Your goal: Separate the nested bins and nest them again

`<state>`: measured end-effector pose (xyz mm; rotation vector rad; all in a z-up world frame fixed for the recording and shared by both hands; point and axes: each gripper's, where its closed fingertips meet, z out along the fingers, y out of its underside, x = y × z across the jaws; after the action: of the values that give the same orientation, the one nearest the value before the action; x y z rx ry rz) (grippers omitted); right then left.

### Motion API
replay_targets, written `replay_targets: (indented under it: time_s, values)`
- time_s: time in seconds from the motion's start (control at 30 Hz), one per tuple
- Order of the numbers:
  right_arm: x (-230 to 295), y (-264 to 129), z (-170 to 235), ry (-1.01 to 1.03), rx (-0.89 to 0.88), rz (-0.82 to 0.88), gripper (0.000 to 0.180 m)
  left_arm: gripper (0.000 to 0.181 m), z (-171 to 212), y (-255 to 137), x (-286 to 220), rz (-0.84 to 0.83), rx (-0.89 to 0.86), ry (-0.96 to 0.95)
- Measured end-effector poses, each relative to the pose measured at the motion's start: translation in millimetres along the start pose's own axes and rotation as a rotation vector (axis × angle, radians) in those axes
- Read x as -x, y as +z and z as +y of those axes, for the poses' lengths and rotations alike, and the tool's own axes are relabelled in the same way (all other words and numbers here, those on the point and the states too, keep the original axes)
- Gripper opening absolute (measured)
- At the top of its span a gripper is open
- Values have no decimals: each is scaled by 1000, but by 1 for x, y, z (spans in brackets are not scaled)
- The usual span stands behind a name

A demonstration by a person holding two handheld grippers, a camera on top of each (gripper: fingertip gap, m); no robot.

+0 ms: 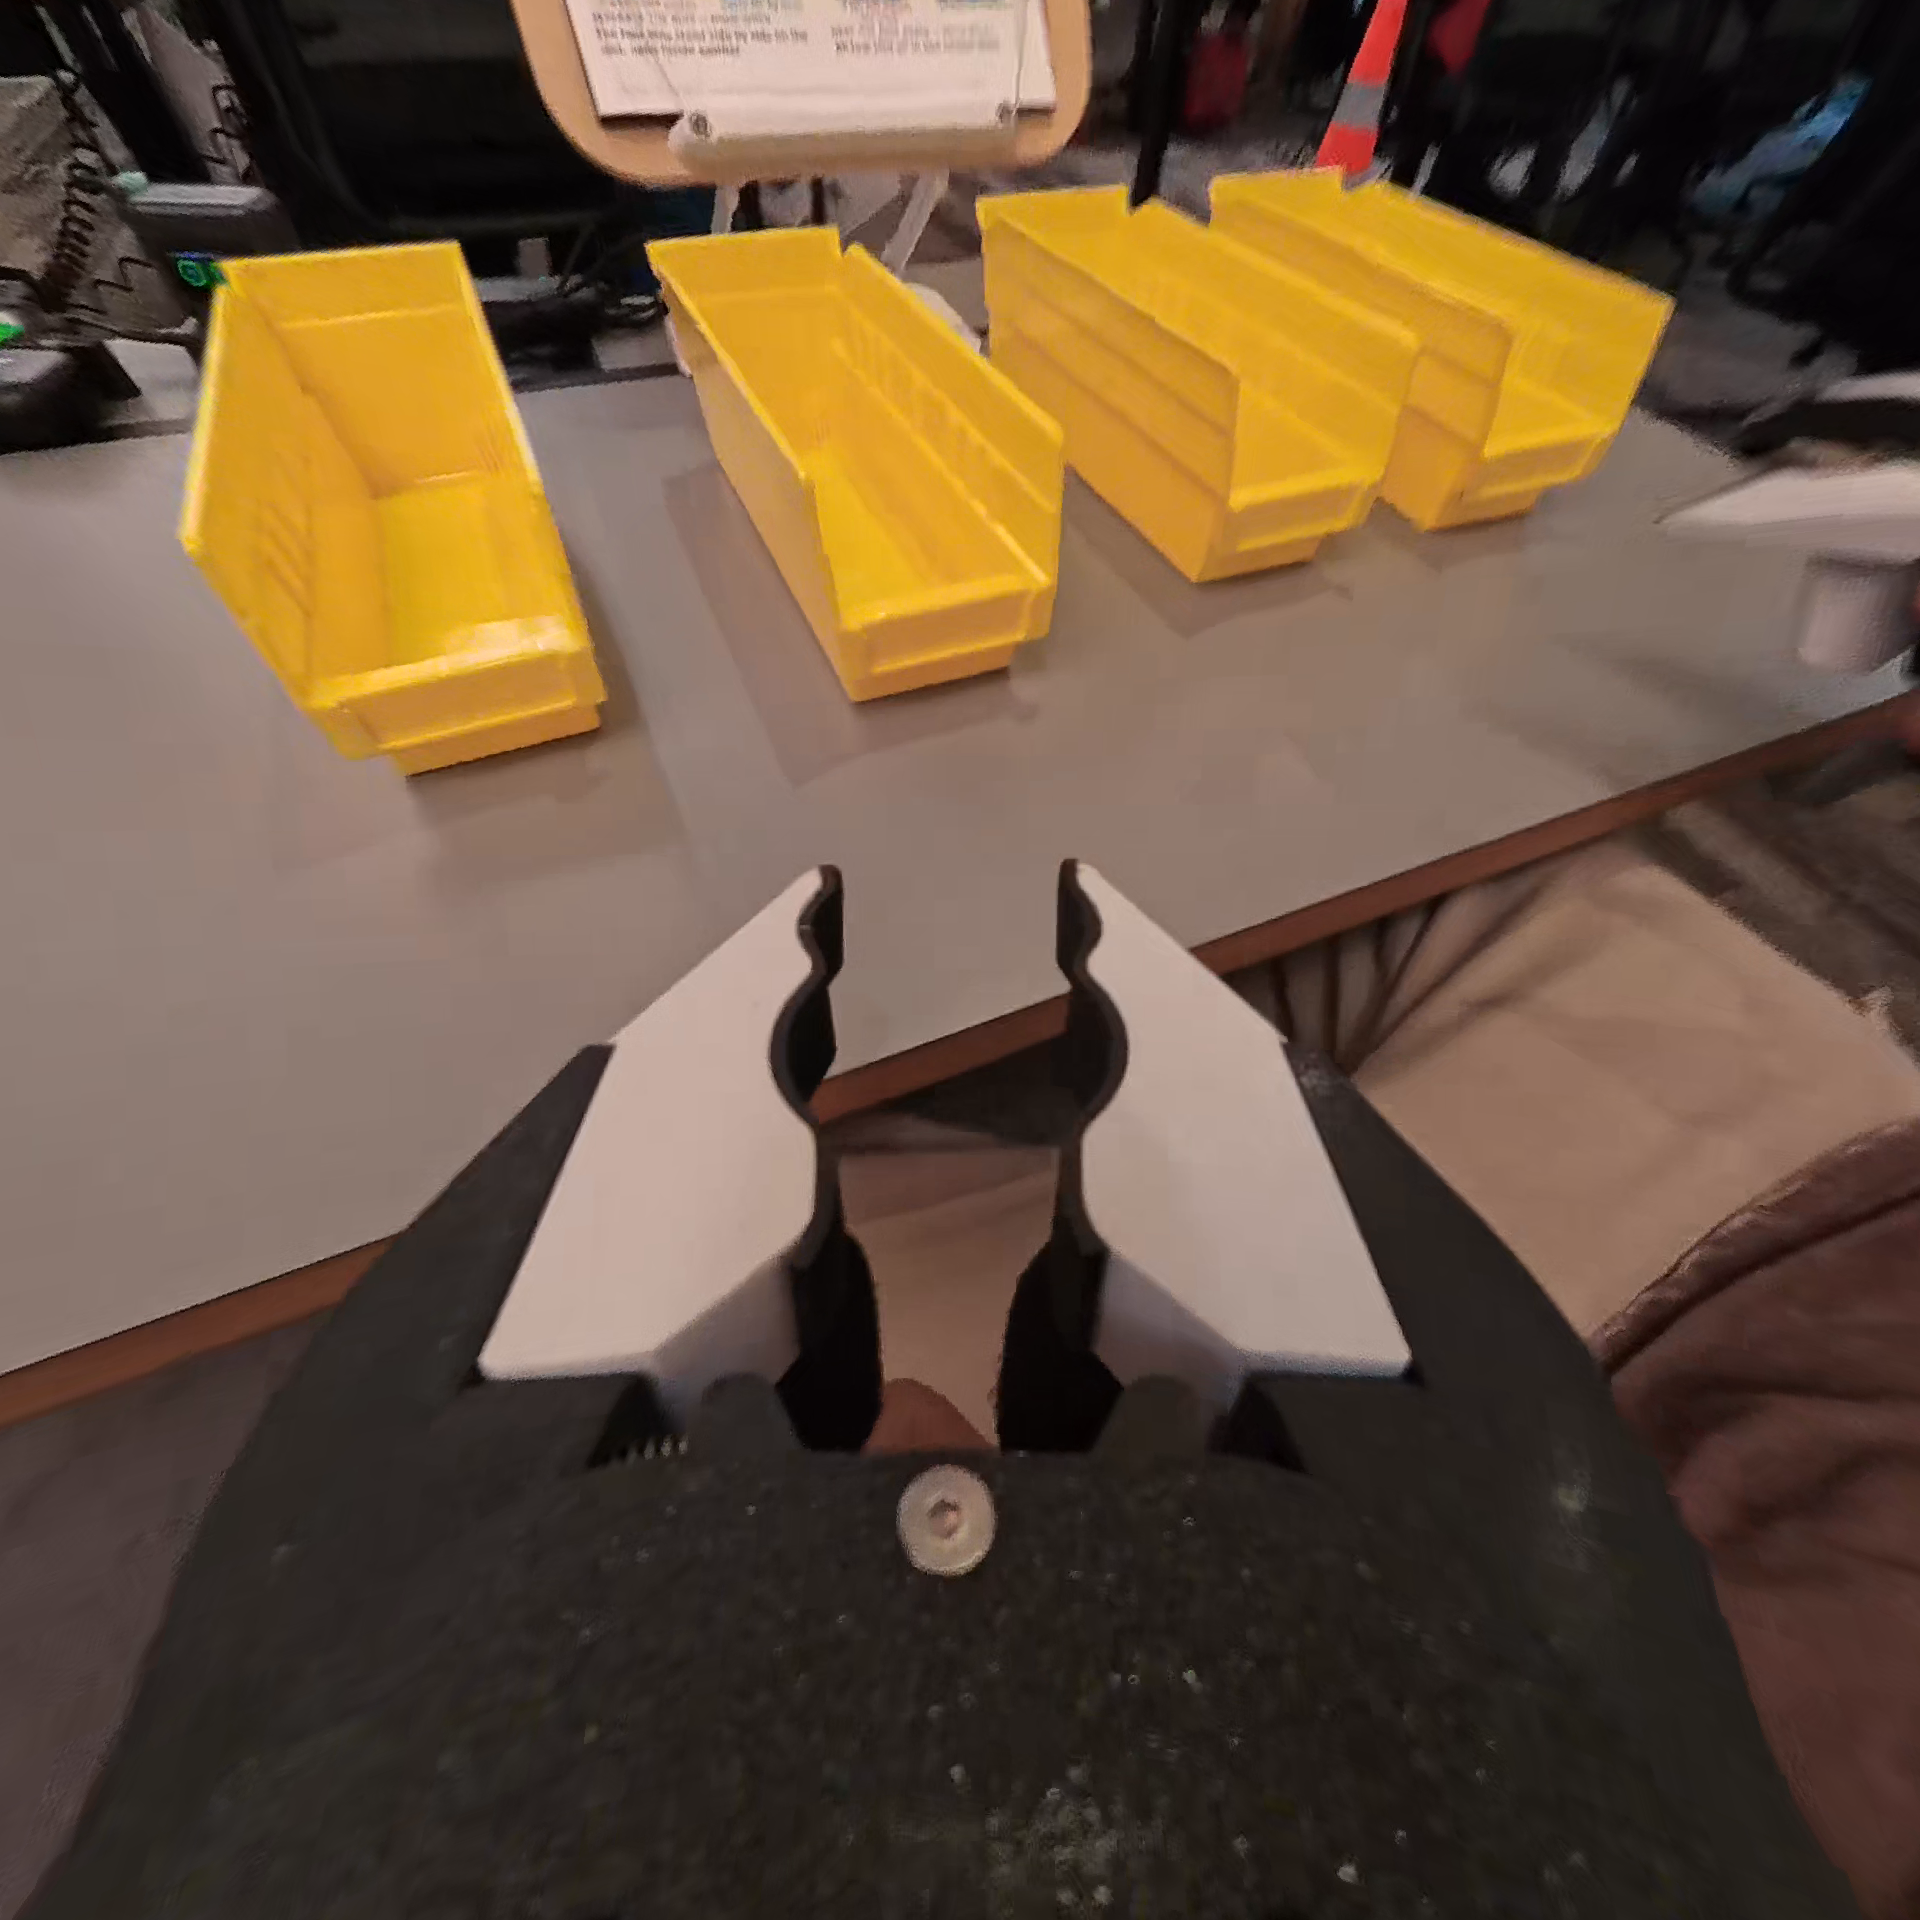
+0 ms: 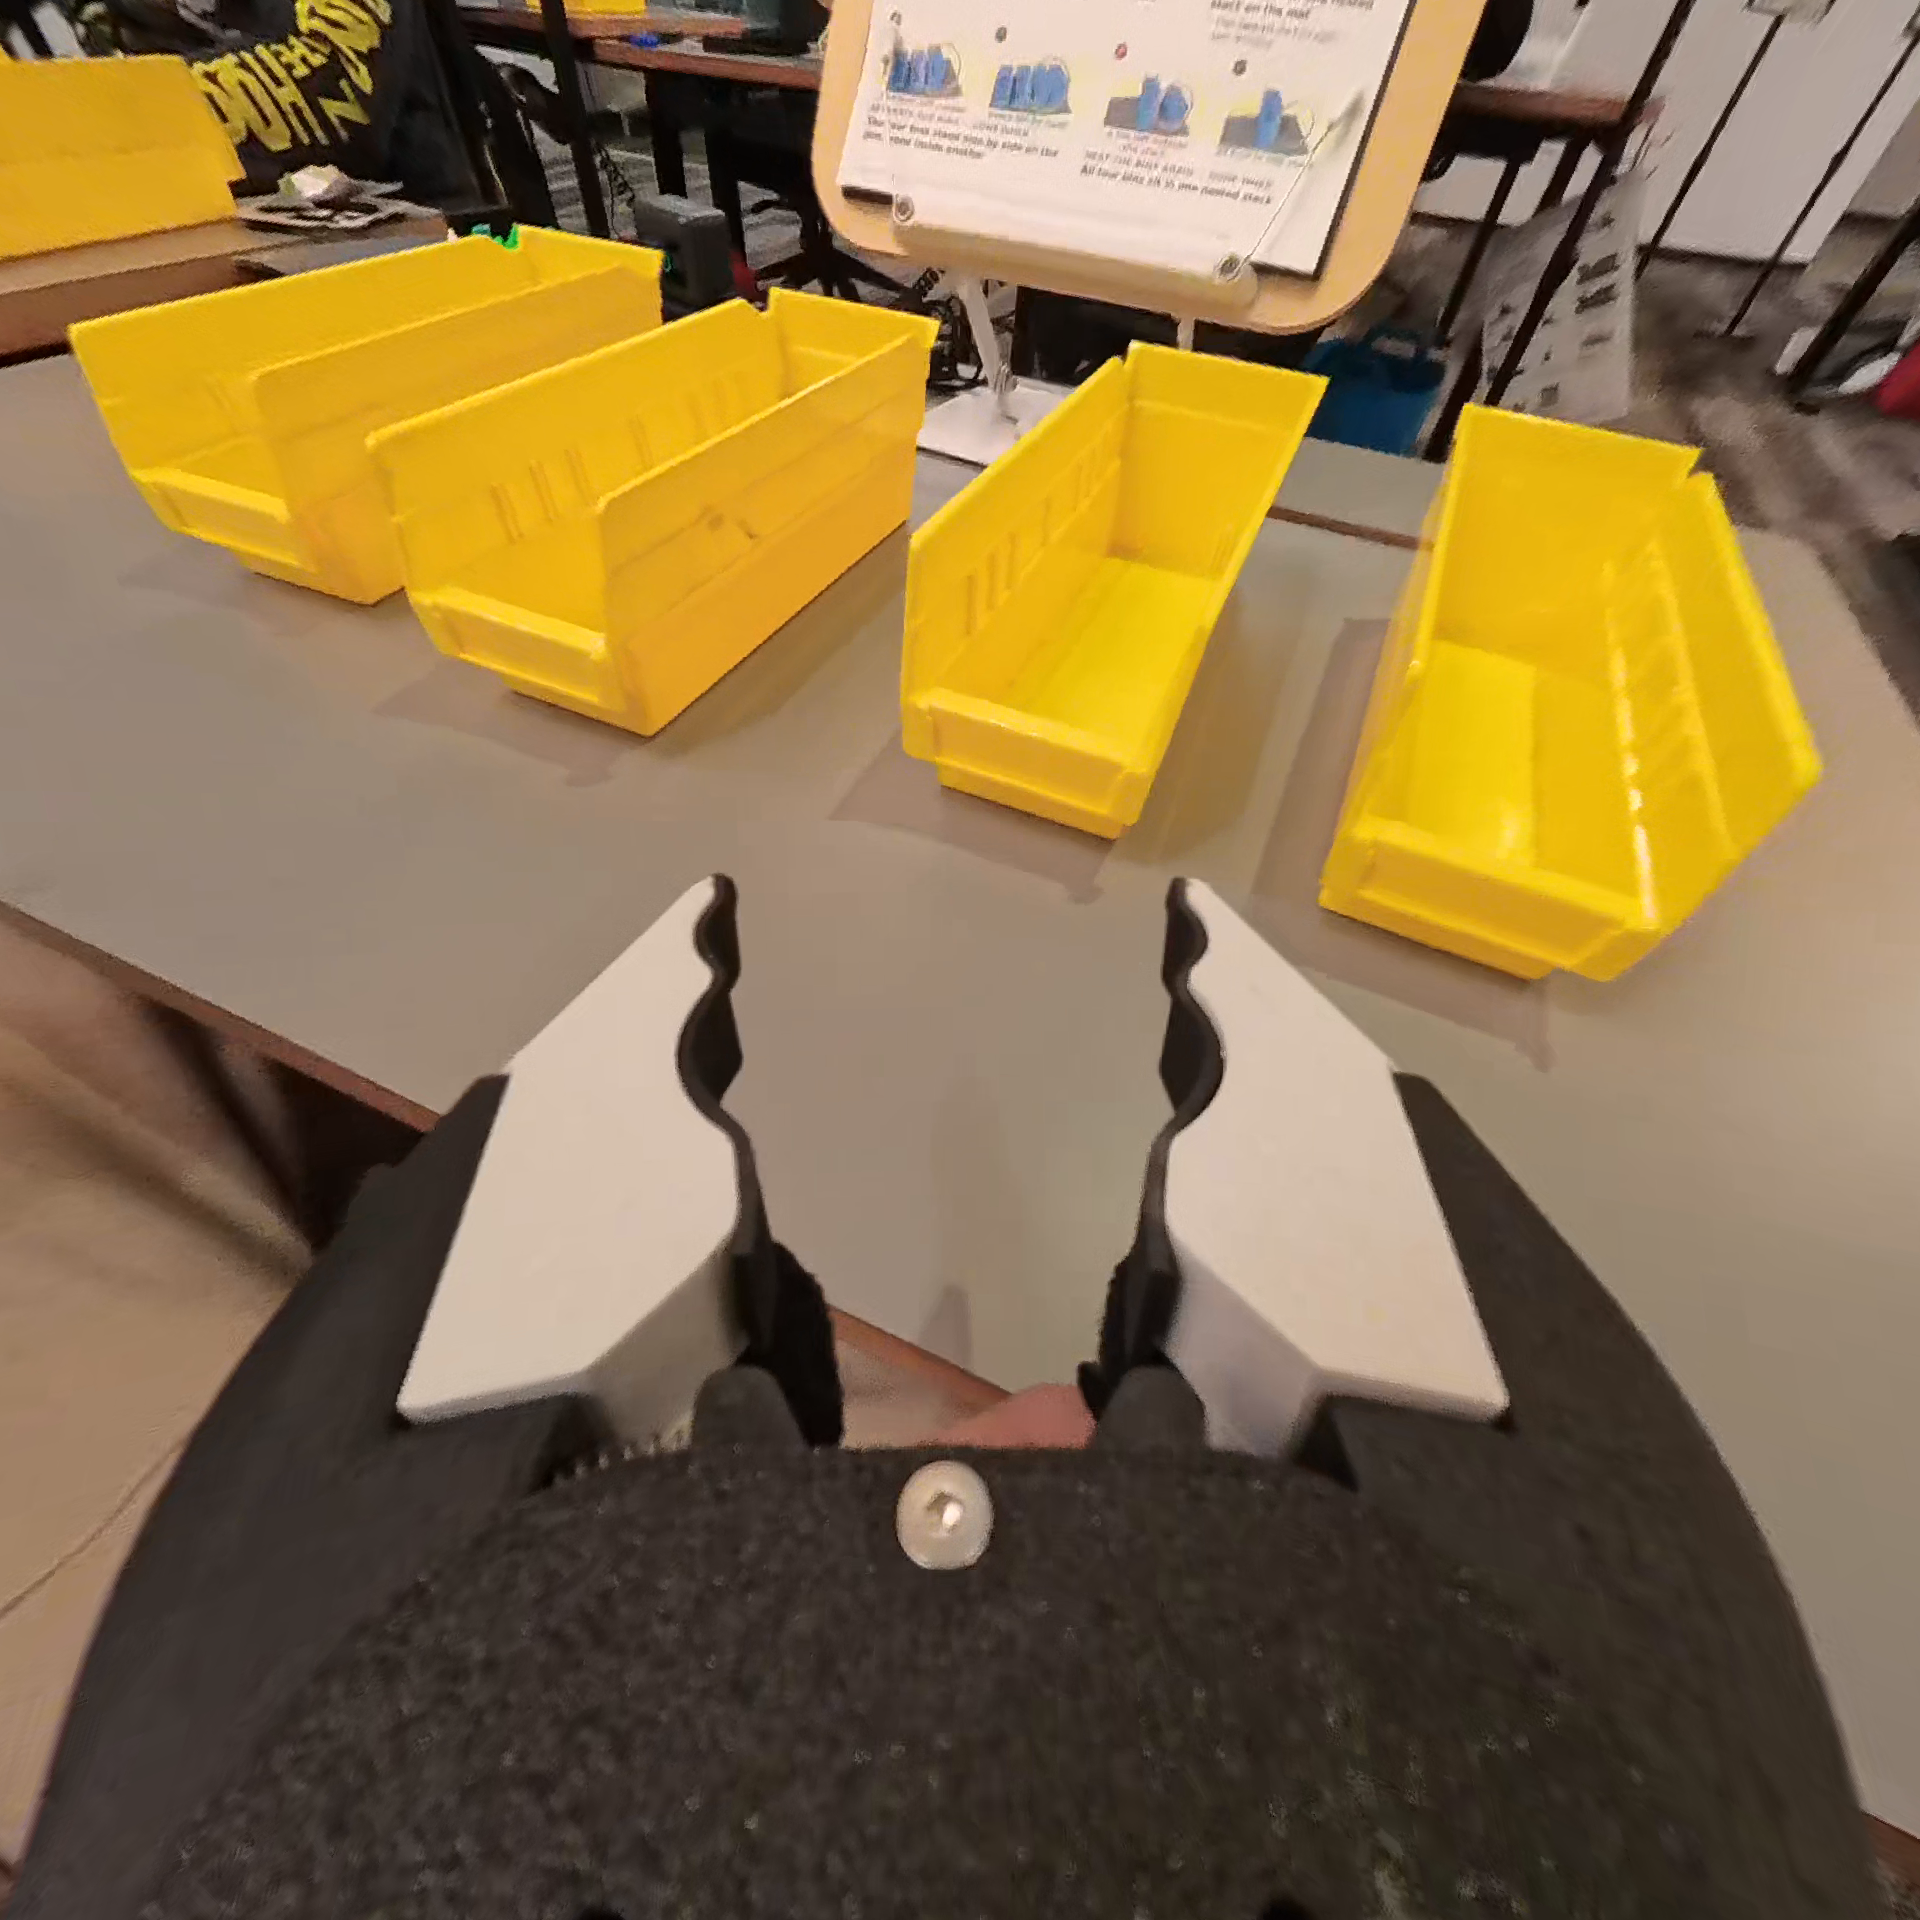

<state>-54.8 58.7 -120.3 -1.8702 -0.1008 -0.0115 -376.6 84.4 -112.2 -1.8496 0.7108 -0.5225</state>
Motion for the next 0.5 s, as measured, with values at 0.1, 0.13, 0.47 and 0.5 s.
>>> replay_targets:
  time_s: [0.1, 0.13, 0.47, 0.5]
  values:
    - [-2, -3, 10, 40, 42, -12, 84, 40, -2, 5, -3, 38, -5, -41]
    - [-1, -5, 11, 82, 49, -33, 85, 40, -1, 7, -1, 28, 1, -34]
    - [-23, -17, -7, 68, -29, 83, 71, 40, -6, 18, 6, -57, -18, 36]
    - [-20, -13, -4, 46, -20, 69, 71, 40, -5, 18, 5, -55, -10, 37]
